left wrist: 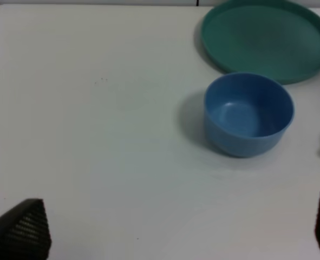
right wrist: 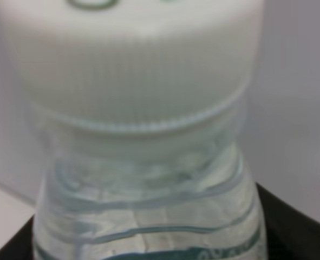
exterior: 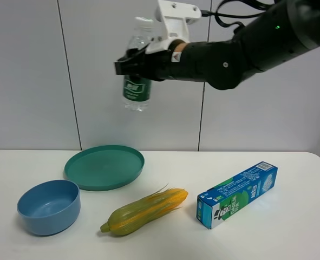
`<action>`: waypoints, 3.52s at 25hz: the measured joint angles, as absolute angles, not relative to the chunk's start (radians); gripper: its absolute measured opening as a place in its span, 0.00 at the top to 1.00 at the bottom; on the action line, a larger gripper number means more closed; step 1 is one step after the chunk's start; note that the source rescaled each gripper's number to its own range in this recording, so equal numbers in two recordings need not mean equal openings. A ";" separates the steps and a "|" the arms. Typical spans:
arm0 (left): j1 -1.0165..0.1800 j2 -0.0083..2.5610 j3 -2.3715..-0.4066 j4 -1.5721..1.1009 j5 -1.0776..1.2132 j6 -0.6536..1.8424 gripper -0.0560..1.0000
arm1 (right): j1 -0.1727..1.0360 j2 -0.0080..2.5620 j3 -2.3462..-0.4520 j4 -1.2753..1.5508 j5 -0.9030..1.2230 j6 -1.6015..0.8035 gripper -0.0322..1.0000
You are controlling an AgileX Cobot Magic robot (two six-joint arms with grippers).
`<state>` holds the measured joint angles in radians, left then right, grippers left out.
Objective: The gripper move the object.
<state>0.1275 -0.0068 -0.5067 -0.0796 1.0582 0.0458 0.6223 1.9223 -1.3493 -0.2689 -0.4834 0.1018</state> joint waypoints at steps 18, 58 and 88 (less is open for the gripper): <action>0.127 -0.007 -0.507 -0.080 1.058 0.046 0.00 | 0.907 2.090 -1.436 -0.302 -0.395 0.166 0.95; 0.127 -0.007 -0.507 -0.080 1.058 0.046 0.00 | 0.914 2.367 -1.543 -0.261 -0.476 0.071 0.75; 0.127 -0.007 -0.507 -0.080 1.058 0.046 0.00 | 0.914 1.445 -1.552 -0.325 0.327 -0.022 0.33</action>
<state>0.1275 -0.0068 -0.5067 -0.0796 1.0582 0.0458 0.9138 1.4447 -1.5524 -0.3254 0.3272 -0.0219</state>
